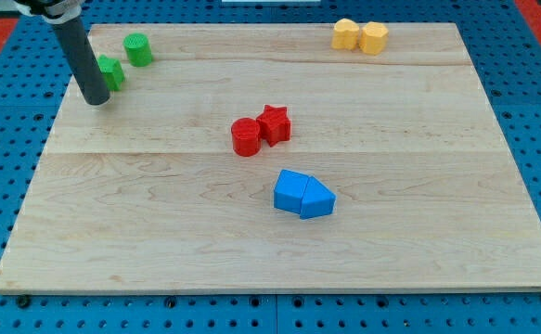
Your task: Push the green star to the green circle
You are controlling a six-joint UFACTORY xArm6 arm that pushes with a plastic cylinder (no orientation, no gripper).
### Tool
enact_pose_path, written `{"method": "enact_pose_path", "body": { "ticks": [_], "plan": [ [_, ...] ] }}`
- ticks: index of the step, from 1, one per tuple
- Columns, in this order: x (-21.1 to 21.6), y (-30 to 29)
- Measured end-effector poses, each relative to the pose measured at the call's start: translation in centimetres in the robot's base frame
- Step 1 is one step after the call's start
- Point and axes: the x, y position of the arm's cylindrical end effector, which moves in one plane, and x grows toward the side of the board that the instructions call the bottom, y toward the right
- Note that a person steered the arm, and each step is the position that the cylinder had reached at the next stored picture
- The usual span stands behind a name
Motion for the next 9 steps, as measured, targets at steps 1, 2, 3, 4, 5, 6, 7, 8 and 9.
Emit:
{"method": "enact_pose_path", "body": {
  "ticks": [1,2,3,4,5,6,7,8,9],
  "plan": [
    [-0.2,-3.6],
    [-1.1,-3.6],
    [-1.2,-3.3],
    [-1.5,-2.8],
    [-1.8,-2.4],
    [-2.3,-2.0],
    [-2.8,-1.9],
    [-2.8,-0.2],
    [-2.9,0.7]
  ]
}}
